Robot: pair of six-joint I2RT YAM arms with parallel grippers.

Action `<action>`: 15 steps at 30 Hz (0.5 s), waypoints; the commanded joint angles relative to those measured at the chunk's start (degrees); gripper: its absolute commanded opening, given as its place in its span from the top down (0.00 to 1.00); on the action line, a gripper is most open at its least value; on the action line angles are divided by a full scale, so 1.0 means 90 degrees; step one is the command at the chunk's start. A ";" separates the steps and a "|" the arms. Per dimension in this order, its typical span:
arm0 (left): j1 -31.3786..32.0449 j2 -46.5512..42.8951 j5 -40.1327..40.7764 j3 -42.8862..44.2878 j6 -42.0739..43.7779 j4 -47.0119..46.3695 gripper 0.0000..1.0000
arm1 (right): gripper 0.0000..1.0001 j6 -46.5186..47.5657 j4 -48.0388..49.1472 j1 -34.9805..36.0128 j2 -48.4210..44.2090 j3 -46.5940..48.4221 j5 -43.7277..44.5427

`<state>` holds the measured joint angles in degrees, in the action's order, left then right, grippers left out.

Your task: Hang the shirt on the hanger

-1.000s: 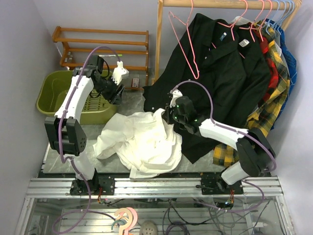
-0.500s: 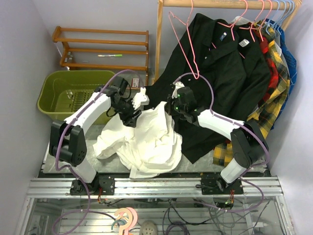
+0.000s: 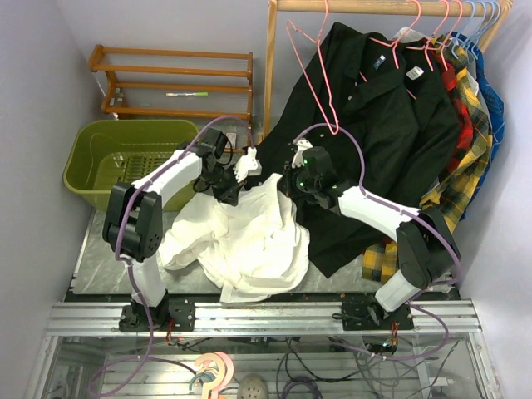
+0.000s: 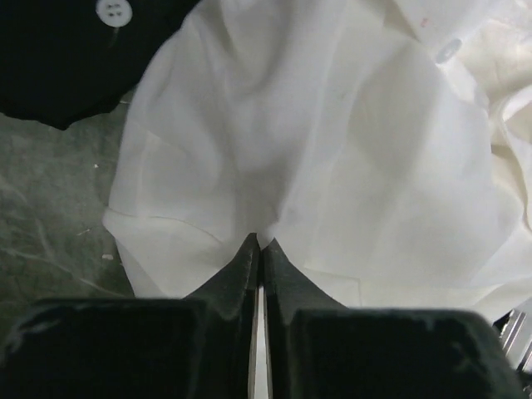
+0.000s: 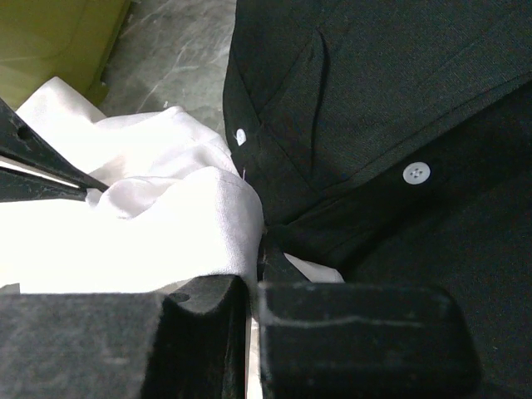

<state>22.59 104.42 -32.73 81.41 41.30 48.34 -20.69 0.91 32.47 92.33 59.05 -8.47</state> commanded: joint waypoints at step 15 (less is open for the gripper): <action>-0.1114 0.0500 0.1715 0.2203 -0.0775 -0.0594 0.93 | 1.00 0.0347 -0.1995 0.0371 0.0329 0.1485 0.1065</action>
<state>13.76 105.75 -25.10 96.14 36.51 44.82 -19.59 -11.35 34.22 93.80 69.43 -4.80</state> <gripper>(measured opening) 0.078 0.013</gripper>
